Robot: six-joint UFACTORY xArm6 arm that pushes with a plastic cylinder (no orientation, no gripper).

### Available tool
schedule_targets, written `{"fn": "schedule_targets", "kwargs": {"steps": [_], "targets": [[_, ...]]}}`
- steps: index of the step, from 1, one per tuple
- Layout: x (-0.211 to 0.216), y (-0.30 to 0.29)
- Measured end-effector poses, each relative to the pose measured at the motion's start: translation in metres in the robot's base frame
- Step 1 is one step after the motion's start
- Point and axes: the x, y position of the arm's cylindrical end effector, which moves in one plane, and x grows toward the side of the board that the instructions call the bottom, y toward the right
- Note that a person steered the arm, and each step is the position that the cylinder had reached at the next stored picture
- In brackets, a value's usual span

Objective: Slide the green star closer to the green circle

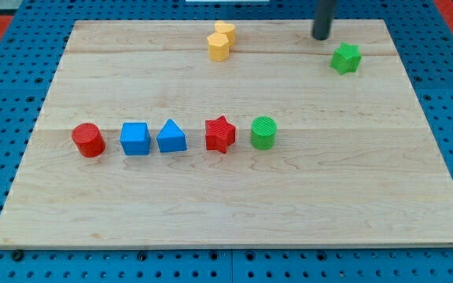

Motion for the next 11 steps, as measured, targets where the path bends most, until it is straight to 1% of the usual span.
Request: {"fn": "schedule_targets", "kwargs": {"steps": [1,2,3,4,5,6,7,8,9,11], "targets": [[0.04,0.001],[0.095,-0.016],[0.099,-0.042],[0.084,-0.014],[0.07,0.045],[0.119,0.014],[0.142,-0.029],[0.163,-0.033],[0.192,-0.06],[0.192,-0.056]]}}
